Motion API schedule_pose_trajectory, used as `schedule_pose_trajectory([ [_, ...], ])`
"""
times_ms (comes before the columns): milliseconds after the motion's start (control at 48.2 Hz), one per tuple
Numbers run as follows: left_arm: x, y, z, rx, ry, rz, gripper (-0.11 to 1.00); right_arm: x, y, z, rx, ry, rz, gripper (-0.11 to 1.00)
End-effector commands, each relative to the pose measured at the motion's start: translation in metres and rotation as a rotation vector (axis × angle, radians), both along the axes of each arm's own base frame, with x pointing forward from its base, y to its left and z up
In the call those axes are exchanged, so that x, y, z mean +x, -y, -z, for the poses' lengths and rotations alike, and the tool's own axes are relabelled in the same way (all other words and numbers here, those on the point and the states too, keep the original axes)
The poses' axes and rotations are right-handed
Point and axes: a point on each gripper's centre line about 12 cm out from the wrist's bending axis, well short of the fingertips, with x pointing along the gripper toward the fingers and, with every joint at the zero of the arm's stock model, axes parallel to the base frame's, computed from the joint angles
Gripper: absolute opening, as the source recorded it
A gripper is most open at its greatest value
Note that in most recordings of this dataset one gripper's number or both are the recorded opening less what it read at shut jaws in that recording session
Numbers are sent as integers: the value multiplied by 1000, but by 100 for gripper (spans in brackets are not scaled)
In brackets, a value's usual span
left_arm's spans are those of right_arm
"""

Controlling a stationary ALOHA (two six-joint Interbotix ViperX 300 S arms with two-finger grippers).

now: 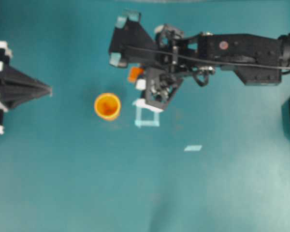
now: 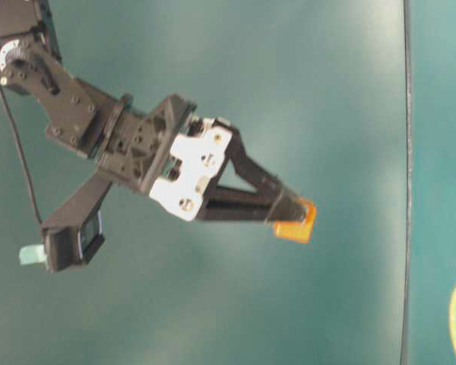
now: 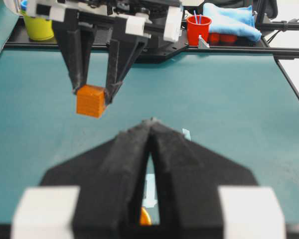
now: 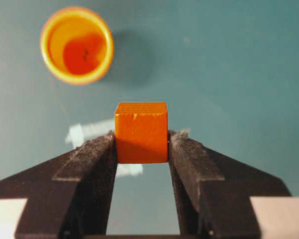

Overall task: Move the block toward the cup with right arm.
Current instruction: 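Carry the held cube left with the right gripper to above the cup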

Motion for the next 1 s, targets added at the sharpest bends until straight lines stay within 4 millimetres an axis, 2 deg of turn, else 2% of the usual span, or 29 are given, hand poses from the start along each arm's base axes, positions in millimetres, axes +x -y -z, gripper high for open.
schedule_pose_trajectory([
  [0, 2, 0, -9, 0, 26, 0, 4, 7, 1, -22, -4, 82, -4, 39],
  [415, 2, 0, -9, 0, 26, -1, 4, 29, -4, -21, 41, 225, -16, 39],
  [975, 2, 0, -9, -2, 25, 0, 4, 51, -17, 4, 47, 267, -54, 39],
])
